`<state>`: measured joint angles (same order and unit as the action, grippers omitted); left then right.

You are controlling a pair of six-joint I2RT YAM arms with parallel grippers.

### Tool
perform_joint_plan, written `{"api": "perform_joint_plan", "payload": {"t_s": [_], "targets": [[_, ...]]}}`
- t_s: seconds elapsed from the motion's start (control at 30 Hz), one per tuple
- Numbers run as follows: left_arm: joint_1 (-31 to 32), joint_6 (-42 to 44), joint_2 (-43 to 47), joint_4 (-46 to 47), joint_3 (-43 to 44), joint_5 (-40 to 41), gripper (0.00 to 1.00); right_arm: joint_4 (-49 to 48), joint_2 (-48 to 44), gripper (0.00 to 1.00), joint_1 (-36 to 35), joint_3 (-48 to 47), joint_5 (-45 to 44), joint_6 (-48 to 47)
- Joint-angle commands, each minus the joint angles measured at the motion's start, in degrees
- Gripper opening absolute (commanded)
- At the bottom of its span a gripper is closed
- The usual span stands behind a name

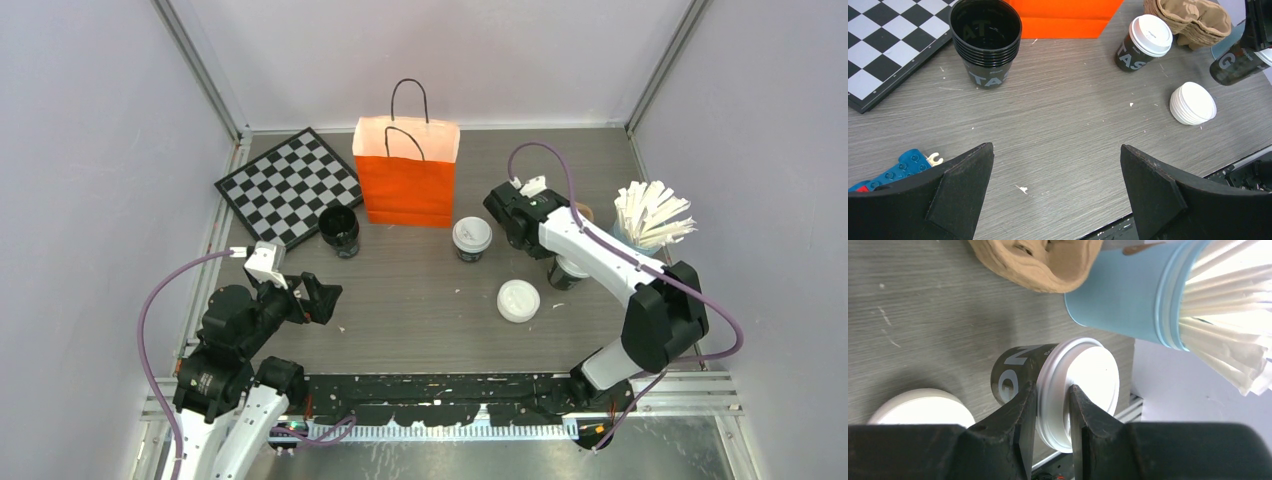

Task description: Pack the takeout coffee

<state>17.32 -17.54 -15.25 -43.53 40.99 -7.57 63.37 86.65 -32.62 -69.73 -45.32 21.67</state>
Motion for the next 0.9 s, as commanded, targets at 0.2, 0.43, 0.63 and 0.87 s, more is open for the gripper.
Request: {"api": "perform_joint_plan", "payload": {"t_s": [0.2,0.43,0.63,0.87], "targets": [[-0.36,0.49,0.15,2.26,0.01,-0.33,1.00,2.39,5.96,0.31,0.00,1.16,-5.68,6.58],[-0.36,0.49,0.06,2.28,-0.04,-0.23,1.00,-0.67,10.47,0.33,-0.06,1.43,-6.72,8.11],[-0.36,0.49,0.07,2.22,-0.04,-0.13,1.00,-1.32,11.45,0.41,-0.06,1.08,-6.17,10.22],[-0.36,0.49,0.09,2.30,-0.04,-0.15,1.00,-3.12,8.87,0.49,-0.06,1.96,-2.89,9.53]]}}
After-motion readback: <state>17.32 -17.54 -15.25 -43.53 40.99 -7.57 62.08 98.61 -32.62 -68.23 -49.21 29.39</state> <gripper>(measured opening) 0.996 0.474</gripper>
